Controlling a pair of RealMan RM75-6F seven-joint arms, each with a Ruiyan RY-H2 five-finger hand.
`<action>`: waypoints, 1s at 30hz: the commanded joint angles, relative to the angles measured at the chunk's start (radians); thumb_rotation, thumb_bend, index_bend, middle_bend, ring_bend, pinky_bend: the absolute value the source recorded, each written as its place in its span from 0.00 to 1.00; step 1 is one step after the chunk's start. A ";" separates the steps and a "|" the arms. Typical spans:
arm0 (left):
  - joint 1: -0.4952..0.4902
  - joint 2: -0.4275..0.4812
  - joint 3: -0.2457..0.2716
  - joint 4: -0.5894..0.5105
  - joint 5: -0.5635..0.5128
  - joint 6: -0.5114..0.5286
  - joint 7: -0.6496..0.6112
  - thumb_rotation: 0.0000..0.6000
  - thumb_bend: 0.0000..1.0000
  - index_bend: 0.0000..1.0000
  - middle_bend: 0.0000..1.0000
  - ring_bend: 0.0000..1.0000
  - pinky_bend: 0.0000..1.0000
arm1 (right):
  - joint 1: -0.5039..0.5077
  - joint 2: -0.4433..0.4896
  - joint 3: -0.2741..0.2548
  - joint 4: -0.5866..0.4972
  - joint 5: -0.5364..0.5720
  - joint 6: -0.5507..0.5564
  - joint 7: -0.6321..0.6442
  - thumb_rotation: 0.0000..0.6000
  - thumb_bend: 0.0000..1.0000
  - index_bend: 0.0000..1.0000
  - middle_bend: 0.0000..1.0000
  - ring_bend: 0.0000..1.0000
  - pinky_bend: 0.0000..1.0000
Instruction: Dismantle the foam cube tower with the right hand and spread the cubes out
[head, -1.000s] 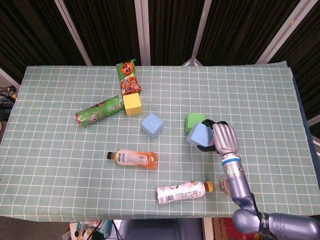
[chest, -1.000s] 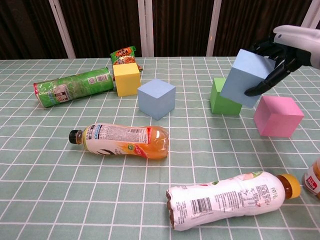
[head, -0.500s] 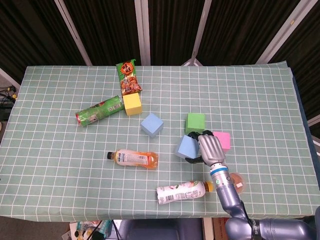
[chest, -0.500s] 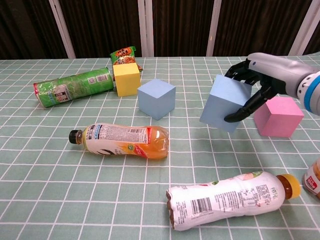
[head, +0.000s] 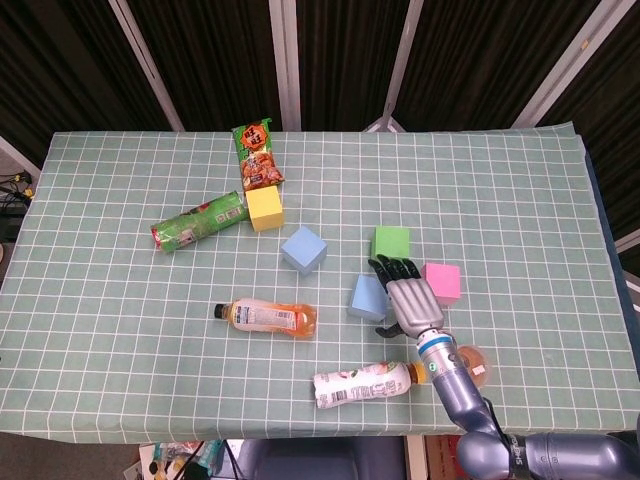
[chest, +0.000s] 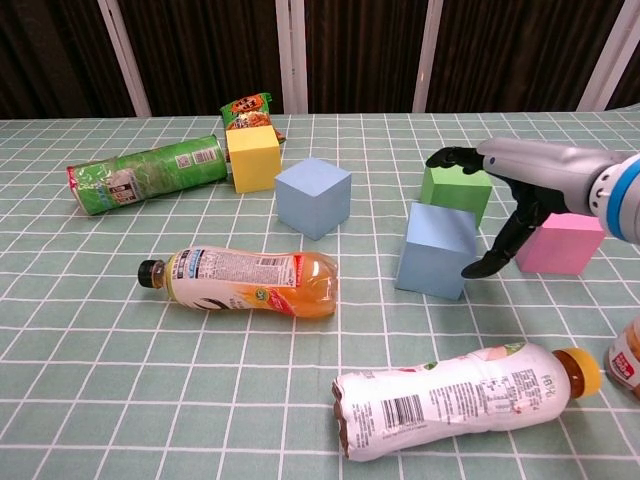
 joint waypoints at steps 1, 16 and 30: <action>0.002 0.001 -0.001 0.001 0.000 0.004 -0.004 1.00 0.15 0.20 0.00 0.00 0.00 | -0.005 0.021 0.007 -0.026 -0.014 0.004 0.022 1.00 0.11 0.00 0.00 0.05 0.02; 0.003 0.002 0.002 0.004 0.009 0.005 -0.010 1.00 0.15 0.20 0.00 0.00 0.00 | -0.181 0.221 0.052 0.161 -0.071 0.081 0.325 1.00 0.11 0.00 0.00 0.05 0.01; 0.004 -0.004 0.009 -0.003 0.022 0.010 0.009 1.00 0.15 0.20 0.00 0.00 0.00 | -0.488 0.242 -0.186 0.312 -0.643 0.358 0.711 1.00 0.11 0.00 0.00 0.05 0.01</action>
